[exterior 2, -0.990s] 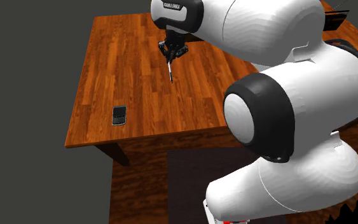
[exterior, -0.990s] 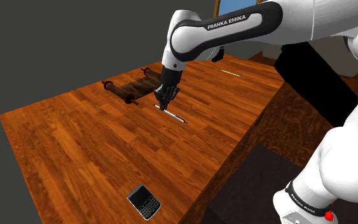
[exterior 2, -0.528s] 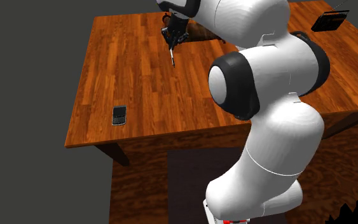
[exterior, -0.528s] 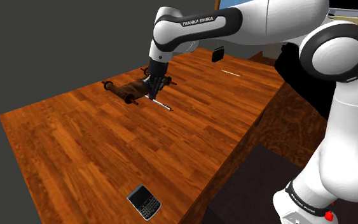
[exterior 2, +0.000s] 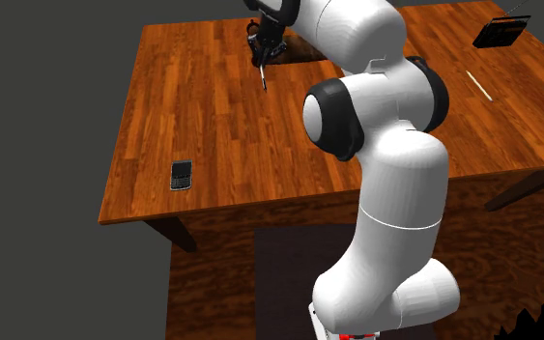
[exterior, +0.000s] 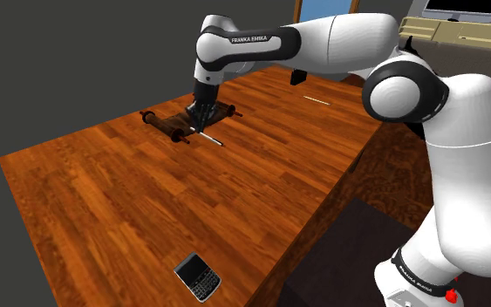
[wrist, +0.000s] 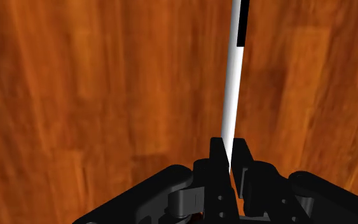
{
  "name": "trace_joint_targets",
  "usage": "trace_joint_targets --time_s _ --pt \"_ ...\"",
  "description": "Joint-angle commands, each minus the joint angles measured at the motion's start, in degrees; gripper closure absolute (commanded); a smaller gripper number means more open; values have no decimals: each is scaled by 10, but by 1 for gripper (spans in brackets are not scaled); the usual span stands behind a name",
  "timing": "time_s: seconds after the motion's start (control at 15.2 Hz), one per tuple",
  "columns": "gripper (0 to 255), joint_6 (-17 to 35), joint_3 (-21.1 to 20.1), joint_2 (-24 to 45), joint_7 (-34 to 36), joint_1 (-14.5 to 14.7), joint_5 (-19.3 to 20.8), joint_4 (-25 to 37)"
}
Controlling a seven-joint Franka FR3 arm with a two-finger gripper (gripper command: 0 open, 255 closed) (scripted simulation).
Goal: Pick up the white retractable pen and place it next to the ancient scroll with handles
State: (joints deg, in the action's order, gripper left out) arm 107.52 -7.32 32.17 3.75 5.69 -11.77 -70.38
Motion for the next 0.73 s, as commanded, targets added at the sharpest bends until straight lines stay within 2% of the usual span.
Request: trace_joint_targets --time_s 0.0,0.66 --pt "255 12 0 4 -3 0 0 -7" --pt "255 80 0 15 -19 0 -5 -66"
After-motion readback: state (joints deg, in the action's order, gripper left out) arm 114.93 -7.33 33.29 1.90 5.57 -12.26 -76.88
